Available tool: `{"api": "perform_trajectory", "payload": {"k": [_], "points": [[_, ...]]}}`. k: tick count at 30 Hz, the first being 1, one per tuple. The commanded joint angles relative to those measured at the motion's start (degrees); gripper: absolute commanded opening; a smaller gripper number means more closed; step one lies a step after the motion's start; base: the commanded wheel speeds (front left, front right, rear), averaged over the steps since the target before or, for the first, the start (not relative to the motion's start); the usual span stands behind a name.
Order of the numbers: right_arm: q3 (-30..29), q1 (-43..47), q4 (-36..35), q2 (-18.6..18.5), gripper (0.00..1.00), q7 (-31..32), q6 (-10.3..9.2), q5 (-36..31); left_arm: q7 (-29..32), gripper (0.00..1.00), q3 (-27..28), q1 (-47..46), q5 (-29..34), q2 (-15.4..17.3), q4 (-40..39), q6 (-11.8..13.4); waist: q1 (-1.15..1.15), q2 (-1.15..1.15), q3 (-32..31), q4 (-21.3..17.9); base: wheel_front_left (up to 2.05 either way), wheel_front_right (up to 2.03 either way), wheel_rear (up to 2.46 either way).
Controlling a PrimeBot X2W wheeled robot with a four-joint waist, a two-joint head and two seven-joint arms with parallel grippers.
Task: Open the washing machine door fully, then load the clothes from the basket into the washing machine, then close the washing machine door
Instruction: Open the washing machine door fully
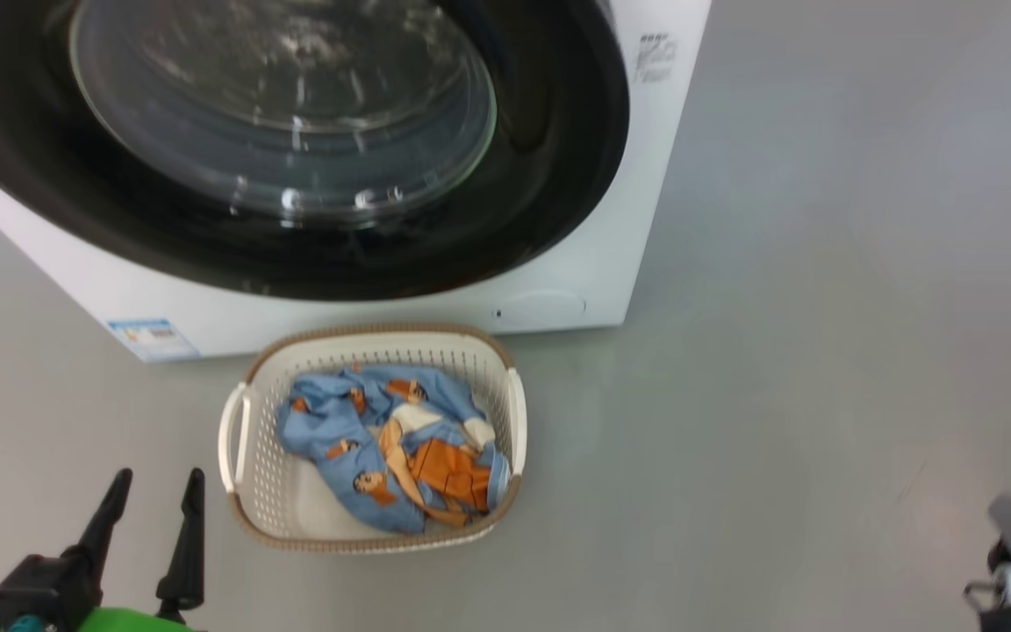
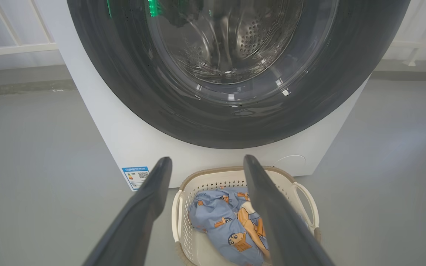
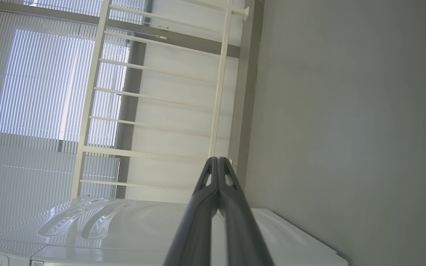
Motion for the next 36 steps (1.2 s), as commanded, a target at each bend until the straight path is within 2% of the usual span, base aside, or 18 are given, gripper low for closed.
{"api": "perform_trajectory", "payload": {"k": [1,5,12,26,36], "points": [[2.12,-3.21,-2.90,-1.52,0.00,1.52,-0.06,2.63,-0.60,1.00,2.04,-2.28,-0.77,1.94,-1.71,-0.08,0.00,0.00,4.14,0.89,0.00,0.00,0.00],[3.21,-5.27,-5.44,-2.49,0.00,4.56,-0.06,6.13,-0.60,1.00,1.94,-3.72,-1.54,3.04,-2.71,-0.08,0.00,0.00,7.95,1.37,0.00,0.00,0.00],[5.06,-11.09,-10.43,-3.99,0.00,7.76,-0.06,7.78,-0.60,1.00,0.93,-6.44,-2.52,4.89,-5.19,-0.08,0.00,0.00,14.45,2.11,0.00,0.00,0.00],[11.63,-21.53,-12.99,-7.33,0.00,14.06,-0.06,7.14,-0.60,1.00,1.51,-8.13,-3.01,5.95,-5.69,-0.08,0.00,0.00,20.02,2.28,0.00,0.00,0.00],[19.33,-27.50,-12.83,-7.03,0.00,20.92,-0.06,6.65,-0.60,1.00,0.71,-8.52,-2.82,5.72,-5.80,-0.08,0.00,0.00,21.94,2.60,0.00,0.00,0.00]]}}
